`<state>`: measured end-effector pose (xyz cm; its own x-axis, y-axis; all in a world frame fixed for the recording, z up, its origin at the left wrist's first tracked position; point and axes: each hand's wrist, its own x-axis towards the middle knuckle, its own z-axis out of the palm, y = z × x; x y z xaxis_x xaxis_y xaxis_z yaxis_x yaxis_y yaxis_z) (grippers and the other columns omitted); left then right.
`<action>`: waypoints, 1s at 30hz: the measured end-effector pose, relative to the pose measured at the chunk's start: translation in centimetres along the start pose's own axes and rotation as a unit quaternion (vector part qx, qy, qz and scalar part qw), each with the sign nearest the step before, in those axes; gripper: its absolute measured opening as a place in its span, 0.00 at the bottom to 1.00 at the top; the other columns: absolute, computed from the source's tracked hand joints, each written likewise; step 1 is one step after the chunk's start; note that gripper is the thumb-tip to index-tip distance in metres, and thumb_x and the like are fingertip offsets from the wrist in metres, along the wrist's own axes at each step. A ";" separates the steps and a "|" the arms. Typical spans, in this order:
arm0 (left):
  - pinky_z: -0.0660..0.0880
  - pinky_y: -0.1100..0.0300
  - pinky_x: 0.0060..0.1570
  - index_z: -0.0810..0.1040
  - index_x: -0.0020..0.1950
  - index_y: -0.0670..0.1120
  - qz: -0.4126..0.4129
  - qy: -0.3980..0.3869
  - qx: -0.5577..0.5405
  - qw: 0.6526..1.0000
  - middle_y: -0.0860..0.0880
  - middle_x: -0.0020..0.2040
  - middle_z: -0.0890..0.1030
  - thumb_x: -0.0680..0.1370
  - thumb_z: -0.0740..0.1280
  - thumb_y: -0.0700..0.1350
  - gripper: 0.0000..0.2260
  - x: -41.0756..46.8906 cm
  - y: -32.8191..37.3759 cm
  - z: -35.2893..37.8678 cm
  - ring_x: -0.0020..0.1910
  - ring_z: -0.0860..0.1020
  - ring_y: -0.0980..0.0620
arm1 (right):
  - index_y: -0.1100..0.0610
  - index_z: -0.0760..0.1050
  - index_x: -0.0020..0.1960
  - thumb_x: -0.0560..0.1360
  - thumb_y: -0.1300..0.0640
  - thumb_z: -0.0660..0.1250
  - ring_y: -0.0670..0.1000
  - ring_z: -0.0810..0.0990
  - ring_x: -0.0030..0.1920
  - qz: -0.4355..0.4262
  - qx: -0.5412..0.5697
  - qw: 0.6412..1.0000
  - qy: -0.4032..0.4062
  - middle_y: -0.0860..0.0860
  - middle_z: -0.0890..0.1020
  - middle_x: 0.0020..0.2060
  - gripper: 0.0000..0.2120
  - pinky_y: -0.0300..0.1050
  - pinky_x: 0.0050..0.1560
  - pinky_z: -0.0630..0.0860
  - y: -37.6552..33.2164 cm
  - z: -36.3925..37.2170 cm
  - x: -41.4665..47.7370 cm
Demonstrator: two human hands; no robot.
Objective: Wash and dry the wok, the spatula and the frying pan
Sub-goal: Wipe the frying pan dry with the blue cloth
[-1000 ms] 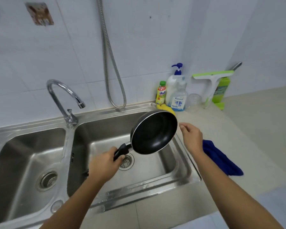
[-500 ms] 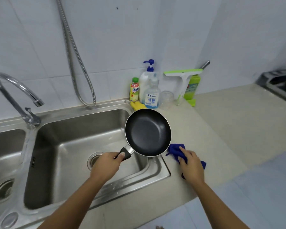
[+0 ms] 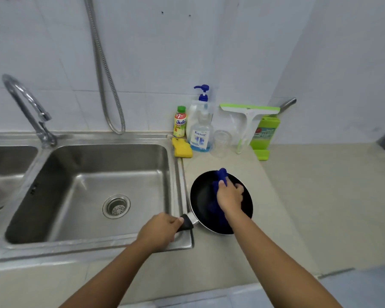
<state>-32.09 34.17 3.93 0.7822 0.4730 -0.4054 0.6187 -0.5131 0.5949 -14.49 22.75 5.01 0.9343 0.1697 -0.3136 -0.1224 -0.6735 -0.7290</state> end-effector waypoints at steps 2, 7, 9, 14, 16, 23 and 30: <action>0.68 0.57 0.34 0.77 0.36 0.46 0.006 0.004 0.028 1.000 0.50 0.31 0.77 0.79 0.59 0.59 0.20 0.2 0.3 0.6 0.36 0.77 0.48 | 0.47 0.64 0.74 0.82 0.45 0.50 0.61 0.61 0.71 -0.024 -0.102 0.994 -0.019 0.53 0.57 0.76 0.22 0.56 0.70 0.60 0.7 1.7 -0.9; 0.72 0.59 0.35 0.81 0.47 0.55 0.011 0.006 0.057 0.998 0.54 0.34 0.80 0.72 0.65 0.63 0.14 -0.2 -0.2 0.6 0.34 0.79 0.56 | 0.45 0.66 0.73 0.79 0.53 0.58 0.57 0.63 0.70 -0.228 -0.276 0.916 -0.184 0.46 0.64 0.74 0.22 0.52 0.69 0.61 2.4 3.0 -2.3; 0.70 0.61 0.33 0.80 0.52 0.60 0.016 0.009 0.075 0.997 0.56 0.34 0.78 0.73 0.65 0.63 0.13 -0.3 -0.6 0.2 0.33 0.77 0.57 | 0.50 0.75 0.67 0.75 0.61 0.60 0.56 0.68 0.69 -0.255 -0.266 0.890 -0.268 0.47 0.72 0.69 0.21 0.52 0.69 0.65 3.0 1.2 -1.6; 0.71 0.61 0.36 0.78 0.55 0.64 0.021 0.011 0.095 0.995 0.57 0.37 0.79 0.71 0.63 0.67 0.17 0.7 -1.1 -0.3 0.39 0.78 0.55 | 0.56 0.79 0.63 0.72 0.69 0.57 0.46 0.72 0.68 -0.254 -0.388 0.782 -0.417 0.47 0.77 0.65 0.24 0.36 0.68 0.65 3.1 -3.8 1.3; 0.70 0.61 0.35 0.79 0.54 0.63 0.025 0.000 0.093 0.995 0.57 0.37 0.79 0.70 0.63 0.67 0.17 1.1 -1.1 -0.6 0.40 0.78 0.55 | 0.55 0.77 0.65 0.73 0.69 0.57 0.47 0.68 0.71 -0.269 -0.365 0.786 -0.421 0.47 0.73 0.69 0.24 0.38 0.71 0.61 2.9 -2.9 1.4; 0.70 0.60 0.34 0.78 0.49 0.59 0.029 0.024 0.100 0.994 0.56 0.33 0.78 0.72 0.63 0.65 0.14 0.2 -1.3 0.5 0.37 0.78 0.55 | 0.40 0.46 0.78 0.78 0.36 0.56 0.58 0.41 0.78 -0.273 -0.403 0.817 -0.309 0.45 0.42 0.78 0.33 0.54 0.76 0.44 2.4 -0.3 2.7; 0.69 0.61 0.34 0.78 0.51 0.61 0.014 0.062 0.104 0.993 0.56 0.37 0.81 0.72 0.62 0.67 0.15 -0.3 -1.1 1.2 0.39 0.79 0.54 | 0.56 0.45 0.79 0.82 0.49 0.53 0.62 0.61 0.73 -0.106 -0.544 0.807 -0.206 0.59 0.53 0.78 0.31 0.54 0.68 0.65 3.0 -1.2 0.5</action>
<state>-32.89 33.74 2.50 0.7919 0.5351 -0.2942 0.6091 -0.6576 0.4434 -13.96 19.91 3.37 0.6773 0.4381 -0.5910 0.6013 -0.7926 0.1015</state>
